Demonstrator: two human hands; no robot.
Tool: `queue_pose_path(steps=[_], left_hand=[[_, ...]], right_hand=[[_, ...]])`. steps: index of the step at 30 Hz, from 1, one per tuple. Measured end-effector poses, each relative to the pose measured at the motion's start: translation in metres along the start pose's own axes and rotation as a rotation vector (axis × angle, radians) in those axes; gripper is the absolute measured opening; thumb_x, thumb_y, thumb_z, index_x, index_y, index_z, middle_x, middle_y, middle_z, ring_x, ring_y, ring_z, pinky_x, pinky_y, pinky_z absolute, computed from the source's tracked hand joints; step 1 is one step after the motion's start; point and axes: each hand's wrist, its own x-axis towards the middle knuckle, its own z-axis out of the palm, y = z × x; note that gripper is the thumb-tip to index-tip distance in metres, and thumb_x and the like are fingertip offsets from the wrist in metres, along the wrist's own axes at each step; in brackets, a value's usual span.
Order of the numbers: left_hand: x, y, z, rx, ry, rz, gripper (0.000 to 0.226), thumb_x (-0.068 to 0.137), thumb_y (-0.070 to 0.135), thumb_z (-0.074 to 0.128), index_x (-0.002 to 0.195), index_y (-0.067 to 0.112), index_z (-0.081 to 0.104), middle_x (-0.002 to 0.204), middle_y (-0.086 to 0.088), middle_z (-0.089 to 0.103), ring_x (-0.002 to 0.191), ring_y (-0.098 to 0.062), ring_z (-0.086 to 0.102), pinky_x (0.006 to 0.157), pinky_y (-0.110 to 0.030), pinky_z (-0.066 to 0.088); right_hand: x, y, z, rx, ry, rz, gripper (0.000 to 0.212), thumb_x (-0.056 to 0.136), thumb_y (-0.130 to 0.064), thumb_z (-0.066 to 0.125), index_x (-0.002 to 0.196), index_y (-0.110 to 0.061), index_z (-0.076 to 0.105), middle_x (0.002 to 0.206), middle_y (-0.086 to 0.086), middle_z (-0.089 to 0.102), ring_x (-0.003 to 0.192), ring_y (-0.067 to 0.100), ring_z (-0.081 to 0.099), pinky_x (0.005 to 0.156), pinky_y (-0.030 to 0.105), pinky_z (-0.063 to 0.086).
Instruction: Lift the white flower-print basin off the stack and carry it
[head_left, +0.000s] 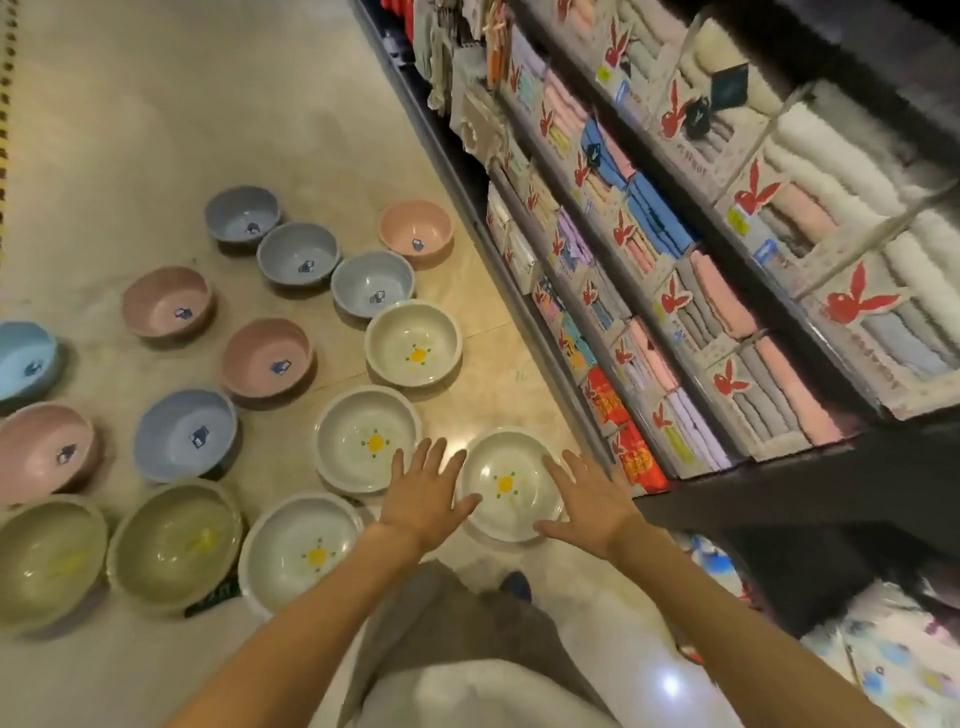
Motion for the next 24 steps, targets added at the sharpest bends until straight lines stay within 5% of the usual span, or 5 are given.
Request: queue_pose_path(steps=[3,5,11,20,24], left_hand=[[0.029,-0.003,0.002,-0.023,-0.044,-0.030,0.079,0.098,0.071,0.018,0.163,0.027,0.012,0.172,-0.006,0.007,0.158,-0.027,0.002,0.126,-0.056,0.004],[0.055,-0.007,0.004,-0.049,-0.076,-0.045,0.080,0.097,0.072,0.017,0.163,0.026,0.014,0.171,-0.007,0.009,0.158,-0.027,0.003,0.125,-0.055,0.005],[0.145,-0.022,0.037,-0.121,-0.155,-0.070,0.078,0.098,0.070,0.019,0.163,0.026,0.015,0.171,-0.006,0.011,0.158,-0.028,0.005,0.126,-0.054,0.006],[0.251,-0.021,0.142,-0.383,-0.228,-0.253,0.073,0.100,0.062,0.040,0.159,0.023,0.027,0.165,-0.009,0.031,0.152,-0.029,0.025,0.121,-0.052,0.027],[0.299,-0.023,0.221,-0.537,-0.245,-0.373,0.074,0.094,0.069,0.034,0.152,0.024,0.037,0.150,-0.007,0.048,0.138,-0.033,0.045,0.110,-0.054,0.042]], right_hand=[[0.036,0.016,-0.001,-0.015,-0.010,-0.028,0.099,0.091,-0.079,0.040,0.166,-0.028,-0.001,0.174,0.007,0.005,0.159,0.030,0.007,0.126,0.055,0.011],[0.062,0.026,-0.001,0.010,-0.004,-0.037,0.106,0.081,-0.087,0.027,0.166,-0.028,0.003,0.173,0.008,0.010,0.158,0.030,0.012,0.125,0.056,0.016],[0.146,0.047,0.005,0.178,-0.066,0.030,0.097,0.093,-0.072,0.053,0.166,-0.029,0.005,0.173,0.007,0.013,0.158,0.028,0.014,0.125,0.054,0.016],[0.264,0.102,0.083,0.688,-0.111,0.240,0.096,0.073,-0.083,0.067,0.152,-0.042,0.031,0.149,-0.003,0.048,0.138,0.024,0.046,0.106,0.057,0.049],[0.322,0.136,0.136,0.898,-0.128,0.251,0.063,0.084,-0.054,0.080,0.135,-0.034,0.050,0.125,-0.008,0.055,0.112,0.013,0.059,0.089,0.030,0.051]])
